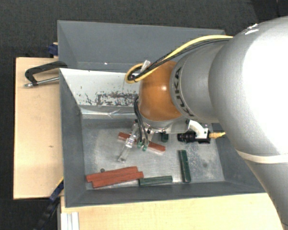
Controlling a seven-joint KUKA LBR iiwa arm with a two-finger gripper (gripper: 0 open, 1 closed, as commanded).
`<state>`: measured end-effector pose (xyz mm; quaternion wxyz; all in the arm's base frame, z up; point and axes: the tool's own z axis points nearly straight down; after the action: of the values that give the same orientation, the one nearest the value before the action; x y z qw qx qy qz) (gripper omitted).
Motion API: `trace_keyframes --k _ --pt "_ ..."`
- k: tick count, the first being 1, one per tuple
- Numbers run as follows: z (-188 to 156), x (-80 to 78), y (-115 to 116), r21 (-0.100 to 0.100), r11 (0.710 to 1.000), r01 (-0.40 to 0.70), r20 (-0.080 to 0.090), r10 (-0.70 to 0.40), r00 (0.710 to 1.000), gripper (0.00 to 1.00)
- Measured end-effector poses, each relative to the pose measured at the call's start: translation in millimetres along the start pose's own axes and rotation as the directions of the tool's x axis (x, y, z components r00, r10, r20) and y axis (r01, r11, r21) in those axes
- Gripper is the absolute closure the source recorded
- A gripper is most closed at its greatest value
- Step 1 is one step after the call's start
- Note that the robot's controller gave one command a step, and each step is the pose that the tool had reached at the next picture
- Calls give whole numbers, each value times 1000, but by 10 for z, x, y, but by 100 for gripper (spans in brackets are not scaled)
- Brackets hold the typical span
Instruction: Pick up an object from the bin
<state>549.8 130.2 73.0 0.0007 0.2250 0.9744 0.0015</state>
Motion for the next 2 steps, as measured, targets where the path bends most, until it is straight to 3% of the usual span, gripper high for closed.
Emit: trace_keyframes --k 1,2 --pt "27 -244 46 0 1000 3 1 -3 1000 100" --pt "27 -244 46 0 1000 3 1 -3 1000 100"
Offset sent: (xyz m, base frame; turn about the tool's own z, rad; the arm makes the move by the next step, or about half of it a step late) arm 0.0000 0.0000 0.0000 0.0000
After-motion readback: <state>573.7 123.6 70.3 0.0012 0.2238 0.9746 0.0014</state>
